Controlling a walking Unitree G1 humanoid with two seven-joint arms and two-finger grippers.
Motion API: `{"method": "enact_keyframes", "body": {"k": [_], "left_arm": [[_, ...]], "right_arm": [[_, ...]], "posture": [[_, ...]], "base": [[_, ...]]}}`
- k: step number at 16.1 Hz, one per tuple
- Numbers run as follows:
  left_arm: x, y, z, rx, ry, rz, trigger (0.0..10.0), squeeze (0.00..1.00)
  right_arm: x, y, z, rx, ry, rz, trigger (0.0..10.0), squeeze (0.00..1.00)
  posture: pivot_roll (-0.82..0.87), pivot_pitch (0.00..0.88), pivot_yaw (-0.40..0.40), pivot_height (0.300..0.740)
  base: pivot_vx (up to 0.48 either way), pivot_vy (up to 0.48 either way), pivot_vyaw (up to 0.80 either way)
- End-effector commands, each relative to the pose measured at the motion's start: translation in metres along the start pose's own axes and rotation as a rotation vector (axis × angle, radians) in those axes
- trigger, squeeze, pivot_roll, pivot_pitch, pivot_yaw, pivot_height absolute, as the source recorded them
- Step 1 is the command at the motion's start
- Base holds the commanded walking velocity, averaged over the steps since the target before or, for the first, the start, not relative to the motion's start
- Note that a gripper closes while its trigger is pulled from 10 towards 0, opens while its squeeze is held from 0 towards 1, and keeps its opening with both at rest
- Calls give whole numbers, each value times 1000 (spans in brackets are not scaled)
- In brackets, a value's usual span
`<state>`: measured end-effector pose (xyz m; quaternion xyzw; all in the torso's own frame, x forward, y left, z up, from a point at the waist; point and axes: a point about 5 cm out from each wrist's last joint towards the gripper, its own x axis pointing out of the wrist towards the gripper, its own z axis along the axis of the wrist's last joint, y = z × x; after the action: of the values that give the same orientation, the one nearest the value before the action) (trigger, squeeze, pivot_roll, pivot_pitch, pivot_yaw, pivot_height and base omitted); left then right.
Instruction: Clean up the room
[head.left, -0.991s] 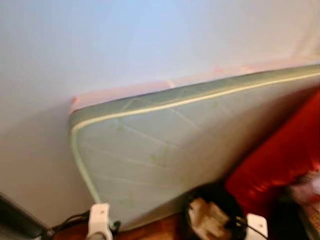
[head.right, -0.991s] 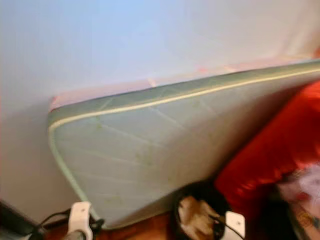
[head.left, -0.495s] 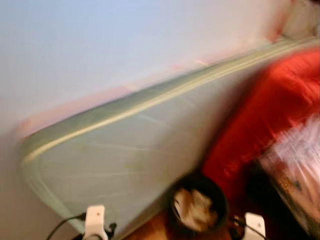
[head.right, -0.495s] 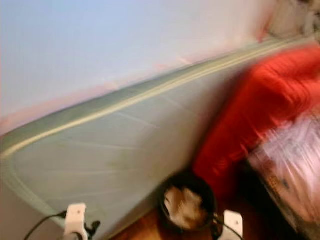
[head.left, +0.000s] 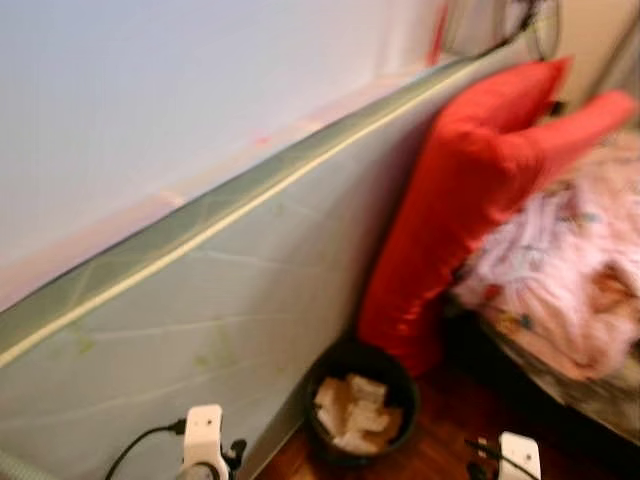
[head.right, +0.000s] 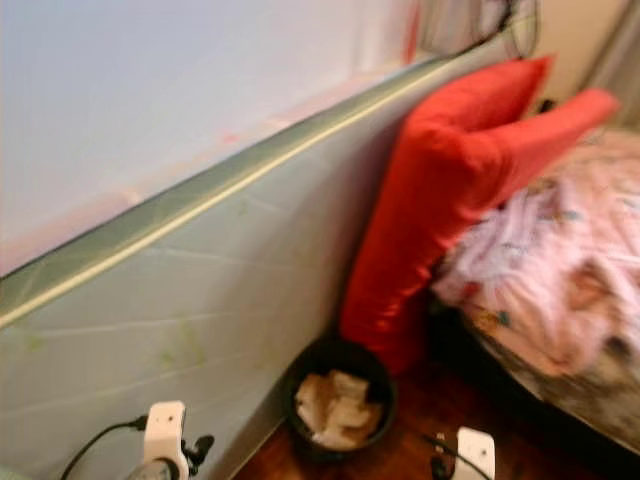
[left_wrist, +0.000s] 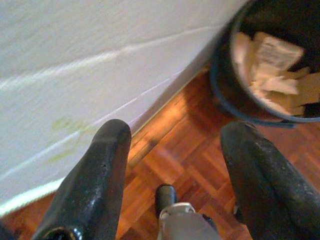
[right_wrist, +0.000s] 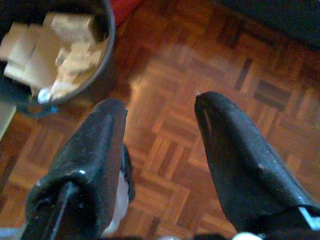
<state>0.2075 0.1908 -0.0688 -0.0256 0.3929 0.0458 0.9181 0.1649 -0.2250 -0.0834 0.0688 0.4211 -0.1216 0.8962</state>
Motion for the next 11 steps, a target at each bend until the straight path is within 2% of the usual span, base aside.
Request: {"method": "enact_keyframes", "body": {"k": [1,5,7,11], "left_arm": [[-28,56,-64,145,275,35,10000,0],[-28,55,-64,146,271,31,10000,0],[-27,55,-63,150,267,32,10000,0],[-27,56,-62,151,270,35,10000,0]], "right_arm": [[-52,-31,-112,-53,320,96,10000,0],[-52,-33,-111,-79,326,95,10000,0],[-52,-32,-110,-72,318,104,10000,0],[-51,-32,-109,-45,299,92,10000,0]], "posture": [[83,0,-4,740],[81,0,-6,740],[81,0,-9,740],[79,0,-3,740]], "base": [[0,0,-731],[0,0,-738],[0,-131,0],[0,-378,0]]}}
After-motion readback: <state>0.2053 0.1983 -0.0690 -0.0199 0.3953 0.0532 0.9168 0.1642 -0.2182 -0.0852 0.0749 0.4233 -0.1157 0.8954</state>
